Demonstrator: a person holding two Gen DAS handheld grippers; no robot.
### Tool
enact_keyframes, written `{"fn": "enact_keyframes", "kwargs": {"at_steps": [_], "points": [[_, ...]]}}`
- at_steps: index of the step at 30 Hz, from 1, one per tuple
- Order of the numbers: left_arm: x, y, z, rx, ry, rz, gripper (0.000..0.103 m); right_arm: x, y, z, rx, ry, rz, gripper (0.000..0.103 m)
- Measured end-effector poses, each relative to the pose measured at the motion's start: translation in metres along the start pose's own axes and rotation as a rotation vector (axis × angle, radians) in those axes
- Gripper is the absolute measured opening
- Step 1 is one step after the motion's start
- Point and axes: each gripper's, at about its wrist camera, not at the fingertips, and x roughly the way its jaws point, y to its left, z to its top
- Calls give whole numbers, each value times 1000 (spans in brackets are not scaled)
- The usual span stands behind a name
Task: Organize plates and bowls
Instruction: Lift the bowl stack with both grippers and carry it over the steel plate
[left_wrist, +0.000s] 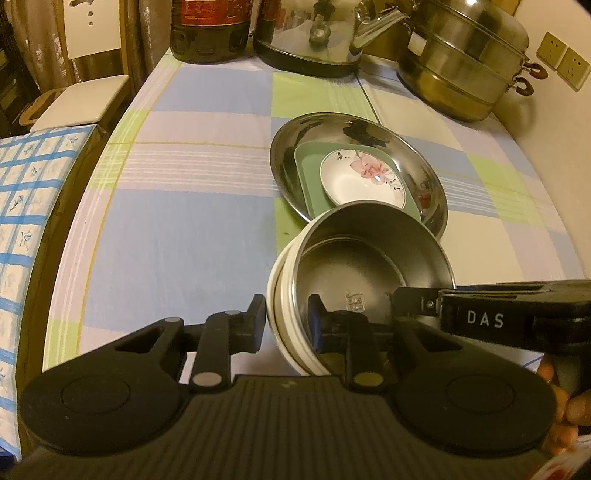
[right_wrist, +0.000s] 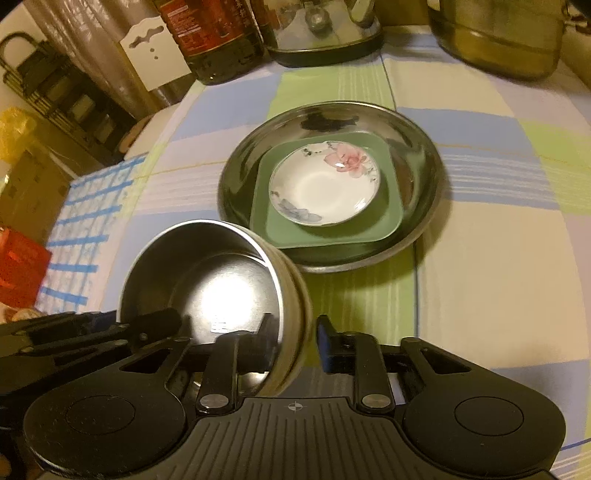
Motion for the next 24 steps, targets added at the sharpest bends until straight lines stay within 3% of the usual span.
{"fn": "enact_keyframes", "kwargs": {"at_steps": [24], "points": [[-9, -1, -6, -28, 4, -3, 22, -11, -5, -5, 6, -22, 43, 19]]}}
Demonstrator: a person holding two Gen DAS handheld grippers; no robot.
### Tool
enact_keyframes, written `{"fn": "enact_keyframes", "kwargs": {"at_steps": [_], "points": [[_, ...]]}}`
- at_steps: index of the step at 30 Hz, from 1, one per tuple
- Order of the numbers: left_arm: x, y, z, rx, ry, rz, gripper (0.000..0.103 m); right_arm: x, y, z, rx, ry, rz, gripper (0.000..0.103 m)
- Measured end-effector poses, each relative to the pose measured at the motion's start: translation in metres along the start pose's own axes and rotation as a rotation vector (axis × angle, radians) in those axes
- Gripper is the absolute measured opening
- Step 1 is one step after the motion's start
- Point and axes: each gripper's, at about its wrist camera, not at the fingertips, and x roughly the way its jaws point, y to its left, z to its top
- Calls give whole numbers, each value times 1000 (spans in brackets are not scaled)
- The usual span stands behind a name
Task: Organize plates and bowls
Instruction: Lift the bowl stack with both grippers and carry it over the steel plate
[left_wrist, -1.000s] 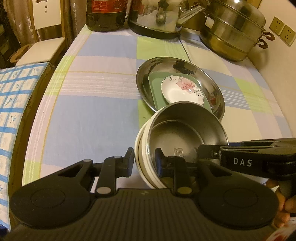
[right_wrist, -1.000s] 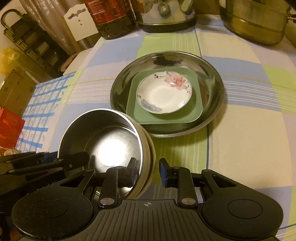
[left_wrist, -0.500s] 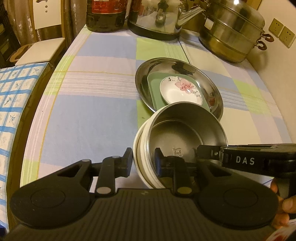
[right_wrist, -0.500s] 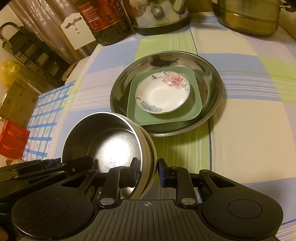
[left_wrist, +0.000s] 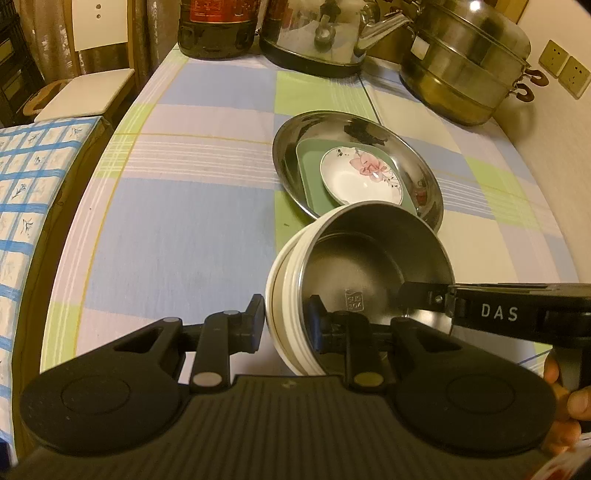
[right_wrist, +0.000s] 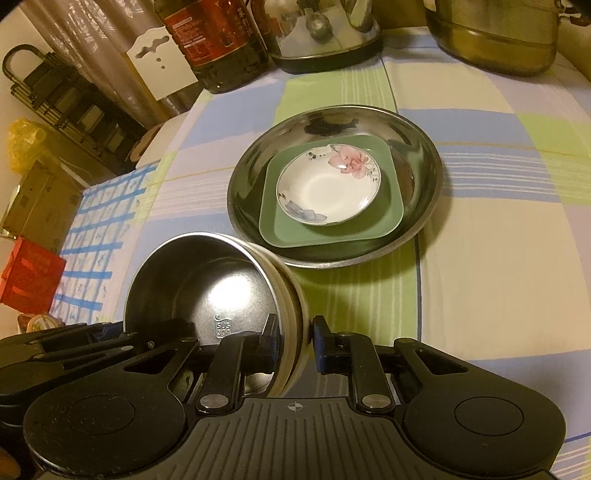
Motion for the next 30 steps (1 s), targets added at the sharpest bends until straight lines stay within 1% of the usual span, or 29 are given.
{"fn": "enact_keyframes", "kwargs": {"at_steps": [8, 18, 25, 30], "points": [[-2, -2, 2, 3, -7, 2, 22, -2, -3, -1, 5, -1, 5, 18], [-21, -5, 7, 13, -29, -4, 22, -21, 1, 6, -5, -21, 19, 18], [-31, -12, 21, 30, -61, -19, 22, -36, 2, 16, 2, -51, 16, 18], [-28, -18, 36, 49, -83, -32, 22, -39, -2, 29, 17, -73, 8, 18]]}}
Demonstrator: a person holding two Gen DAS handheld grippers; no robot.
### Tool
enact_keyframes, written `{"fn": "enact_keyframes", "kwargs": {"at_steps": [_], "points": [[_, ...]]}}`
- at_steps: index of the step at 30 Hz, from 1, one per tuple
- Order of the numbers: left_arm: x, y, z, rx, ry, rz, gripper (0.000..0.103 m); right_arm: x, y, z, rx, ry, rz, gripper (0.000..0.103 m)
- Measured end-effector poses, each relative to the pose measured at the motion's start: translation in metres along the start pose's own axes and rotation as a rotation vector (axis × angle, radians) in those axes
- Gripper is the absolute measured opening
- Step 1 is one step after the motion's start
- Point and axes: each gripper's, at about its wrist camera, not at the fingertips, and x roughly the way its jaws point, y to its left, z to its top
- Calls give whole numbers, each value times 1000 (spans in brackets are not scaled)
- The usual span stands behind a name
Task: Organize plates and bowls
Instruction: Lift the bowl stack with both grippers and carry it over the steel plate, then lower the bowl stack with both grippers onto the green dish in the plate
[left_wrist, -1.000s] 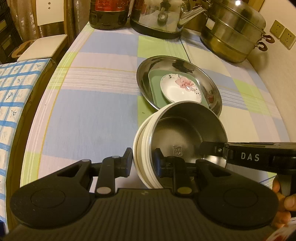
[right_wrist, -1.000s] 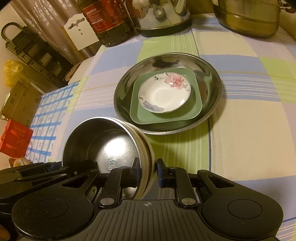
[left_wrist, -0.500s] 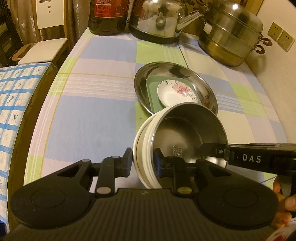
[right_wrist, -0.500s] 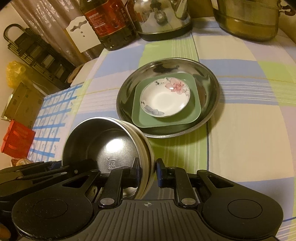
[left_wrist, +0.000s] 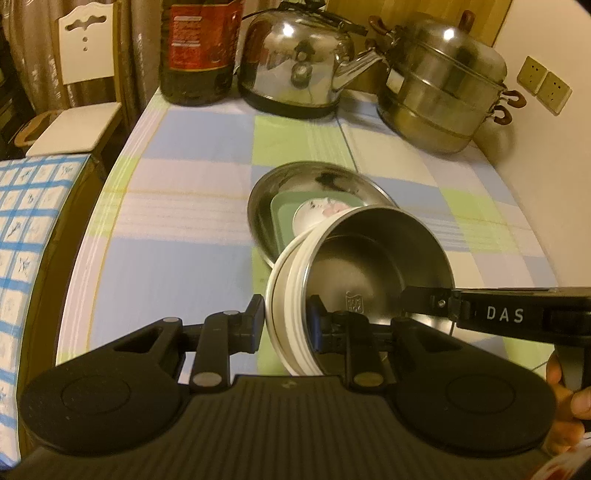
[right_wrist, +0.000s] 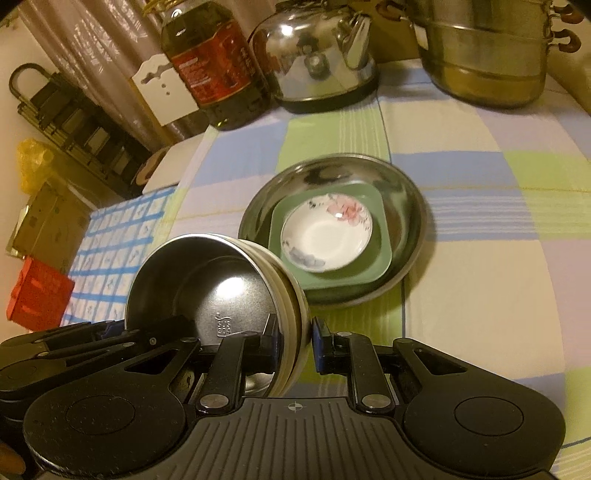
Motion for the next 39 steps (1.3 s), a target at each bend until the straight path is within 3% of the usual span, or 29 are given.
{"fn": "enact_keyframes", "kwargs": {"at_steps": [14, 27, 39], "points": [[41, -10, 55, 13, -3, -49, 22, 12, -27, 53, 79, -19, -31, 18], [88, -12, 103, 0, 67, -65, 22, 44, -52, 102, 151, 51, -48, 18], [112, -12, 118, -13, 124, -65, 22, 65, -69, 117, 195, 137, -46, 18]]}}
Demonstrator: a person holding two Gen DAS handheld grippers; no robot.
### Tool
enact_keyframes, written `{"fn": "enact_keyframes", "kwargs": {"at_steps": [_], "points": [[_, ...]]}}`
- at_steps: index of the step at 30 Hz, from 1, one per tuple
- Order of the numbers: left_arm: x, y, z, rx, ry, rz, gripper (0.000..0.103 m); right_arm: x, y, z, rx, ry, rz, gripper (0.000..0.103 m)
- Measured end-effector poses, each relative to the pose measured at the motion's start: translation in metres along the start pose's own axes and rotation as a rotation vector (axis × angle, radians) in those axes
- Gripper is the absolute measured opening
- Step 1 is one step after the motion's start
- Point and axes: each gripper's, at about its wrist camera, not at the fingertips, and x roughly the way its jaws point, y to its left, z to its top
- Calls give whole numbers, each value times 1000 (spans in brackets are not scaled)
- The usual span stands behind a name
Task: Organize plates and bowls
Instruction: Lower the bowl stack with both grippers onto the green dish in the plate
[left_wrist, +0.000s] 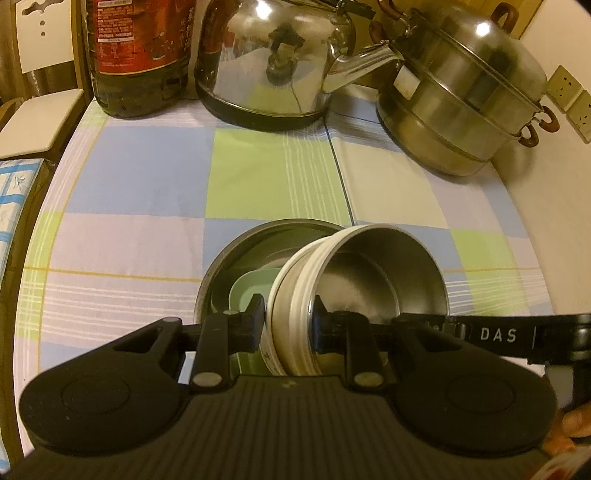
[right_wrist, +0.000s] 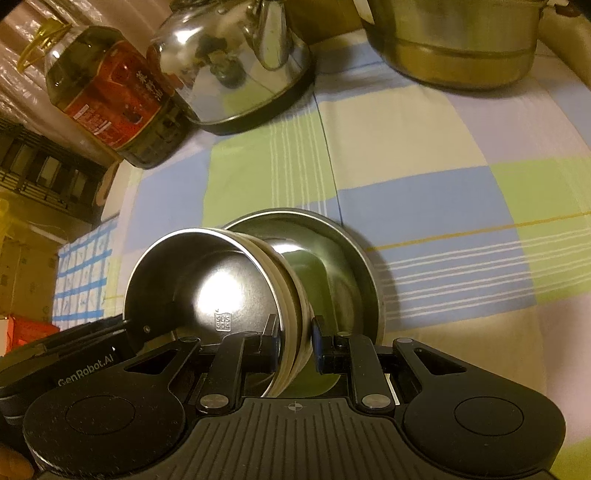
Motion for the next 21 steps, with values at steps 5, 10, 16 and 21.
{"fn": "enact_keyframes", "kwargs": {"at_steps": [5, 10, 16, 21], "points": [[4, 3, 1, -16, 12, 2, 22, 5, -1, 2, 2, 23, -1, 18], [9, 5, 0, -26, 23, 7, 22, 11, -2, 2, 6, 43, -4, 18], [13, 5, -2, -28, 25, 10, 22, 16, -3, 1, 6, 39, -8, 18], [18, 6, -5, -27, 29, 12, 22, 19, -6, -1, 12, 34, -2, 18]]}}
